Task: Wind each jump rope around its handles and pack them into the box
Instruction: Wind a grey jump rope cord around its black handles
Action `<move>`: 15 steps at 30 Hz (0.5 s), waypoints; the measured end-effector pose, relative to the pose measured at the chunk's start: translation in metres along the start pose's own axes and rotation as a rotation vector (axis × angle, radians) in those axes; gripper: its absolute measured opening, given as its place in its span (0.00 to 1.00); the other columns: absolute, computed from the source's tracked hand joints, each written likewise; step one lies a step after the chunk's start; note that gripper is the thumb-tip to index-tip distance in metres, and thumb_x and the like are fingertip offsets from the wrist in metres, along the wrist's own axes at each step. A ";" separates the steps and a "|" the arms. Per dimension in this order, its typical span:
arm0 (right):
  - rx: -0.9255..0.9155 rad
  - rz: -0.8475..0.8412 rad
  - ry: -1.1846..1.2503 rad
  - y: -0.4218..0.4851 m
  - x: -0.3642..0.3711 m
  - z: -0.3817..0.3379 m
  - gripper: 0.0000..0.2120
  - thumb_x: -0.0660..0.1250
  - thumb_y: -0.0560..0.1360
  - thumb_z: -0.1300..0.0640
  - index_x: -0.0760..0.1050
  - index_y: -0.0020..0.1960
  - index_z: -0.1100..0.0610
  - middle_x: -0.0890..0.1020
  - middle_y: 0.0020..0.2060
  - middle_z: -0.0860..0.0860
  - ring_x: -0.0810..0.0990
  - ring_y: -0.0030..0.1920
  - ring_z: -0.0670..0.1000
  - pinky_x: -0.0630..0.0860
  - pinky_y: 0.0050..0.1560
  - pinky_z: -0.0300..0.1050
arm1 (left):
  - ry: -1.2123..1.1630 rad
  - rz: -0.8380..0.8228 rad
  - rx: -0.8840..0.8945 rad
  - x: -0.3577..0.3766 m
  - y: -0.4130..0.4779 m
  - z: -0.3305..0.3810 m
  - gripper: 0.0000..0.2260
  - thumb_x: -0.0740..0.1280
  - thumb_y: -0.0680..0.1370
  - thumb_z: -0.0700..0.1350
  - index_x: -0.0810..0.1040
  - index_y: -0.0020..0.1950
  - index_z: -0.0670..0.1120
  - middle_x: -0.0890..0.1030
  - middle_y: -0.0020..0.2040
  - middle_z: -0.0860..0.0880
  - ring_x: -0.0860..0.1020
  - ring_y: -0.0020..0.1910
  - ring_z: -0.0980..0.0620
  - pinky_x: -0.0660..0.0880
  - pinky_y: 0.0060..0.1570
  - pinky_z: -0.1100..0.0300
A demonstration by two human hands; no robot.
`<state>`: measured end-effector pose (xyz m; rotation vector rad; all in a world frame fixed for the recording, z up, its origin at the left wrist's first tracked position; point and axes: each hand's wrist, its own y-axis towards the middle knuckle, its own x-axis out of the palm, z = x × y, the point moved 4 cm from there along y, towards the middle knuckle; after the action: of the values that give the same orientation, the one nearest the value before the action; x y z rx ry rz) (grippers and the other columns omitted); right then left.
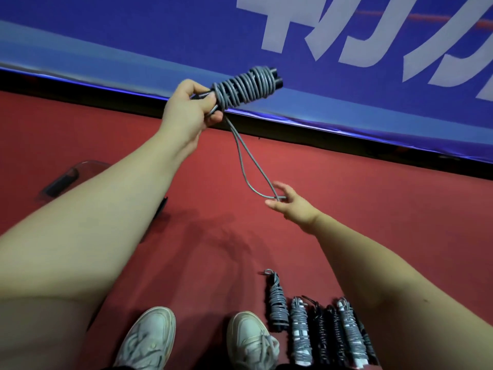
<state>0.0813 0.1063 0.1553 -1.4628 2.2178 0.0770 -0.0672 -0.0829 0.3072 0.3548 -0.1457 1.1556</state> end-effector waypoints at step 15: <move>-0.103 0.129 0.421 0.014 0.001 -0.091 0.18 0.54 0.82 0.49 0.68 0.68 0.54 0.79 0.57 0.51 0.75 0.59 0.46 0.64 0.60 0.40 | 0.017 -0.050 -0.107 0.022 -0.011 -0.016 0.11 0.60 0.79 0.32 0.67 0.39 0.44 0.72 0.38 0.46 0.73 0.31 0.53 0.75 0.29 0.68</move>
<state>0.0359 0.0839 0.2319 -1.4962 2.6807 -0.0850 -0.0497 -0.0618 0.2966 0.2529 -0.1820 1.0967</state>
